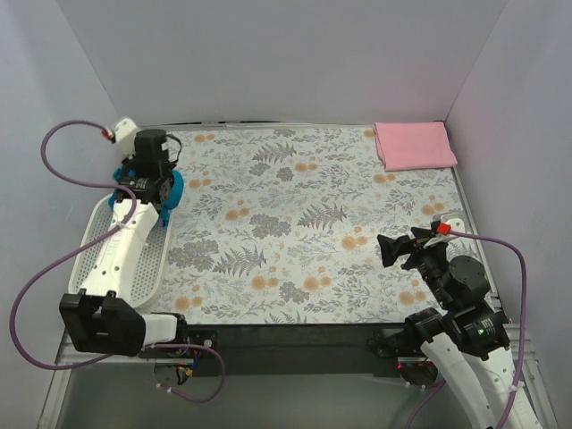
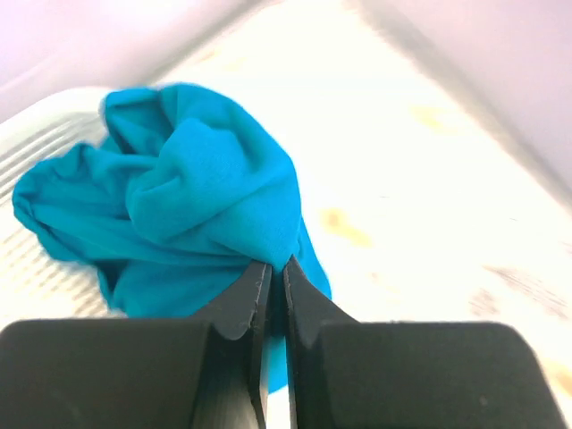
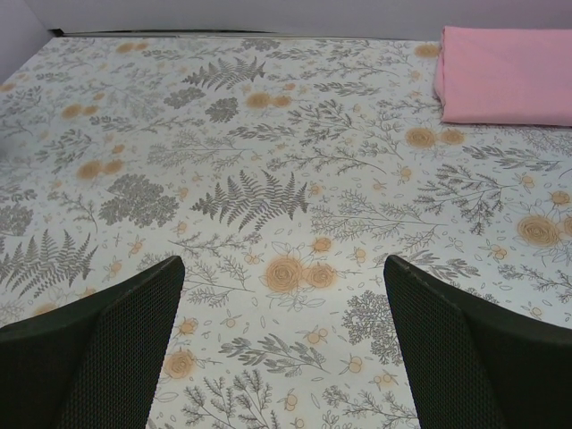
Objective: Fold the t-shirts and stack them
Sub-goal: Grab the tshirt from the pile, then move the tshirt to the center of the board
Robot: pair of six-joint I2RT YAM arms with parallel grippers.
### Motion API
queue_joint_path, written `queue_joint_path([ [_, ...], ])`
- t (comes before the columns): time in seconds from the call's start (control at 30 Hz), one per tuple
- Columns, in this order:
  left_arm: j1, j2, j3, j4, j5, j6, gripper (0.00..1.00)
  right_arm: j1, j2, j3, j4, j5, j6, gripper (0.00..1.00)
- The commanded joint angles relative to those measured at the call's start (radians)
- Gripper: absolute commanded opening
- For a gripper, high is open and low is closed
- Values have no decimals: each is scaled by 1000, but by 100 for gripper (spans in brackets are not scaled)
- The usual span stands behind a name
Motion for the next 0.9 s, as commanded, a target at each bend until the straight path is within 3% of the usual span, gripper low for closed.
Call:
queue_joint_path([
  [0.0,-201,-65,170,30,-64,149,0,4,11,-2,52,-11,-11,98],
  [0.13,-393,-45,394,37,-4,264,0,4,11,-3,51,-9,-11,98],
  [0.27,-624,-24,495,31,50,323,0,4,11,-3,51,0,-11,98],
  [0.33,-689,-18,494,33,88,329,0,4,13,-3,52,2,-11,98],
  [0.47,-699,-4,313,42,163,329,12,2,22,-2,51,-3,-13,98],
  [0.5,-700,4,272,40,148,328,25,2,25,0,51,-8,-14,98],
  [0.63,-700,-11,90,28,91,270,55,4,45,6,44,-12,-14,98],
  [0.7,-700,-43,1,25,96,218,61,2,71,9,34,-32,-7,98],
  [0.87,-700,-171,-162,-15,112,124,63,2,213,21,9,-104,58,98],
])
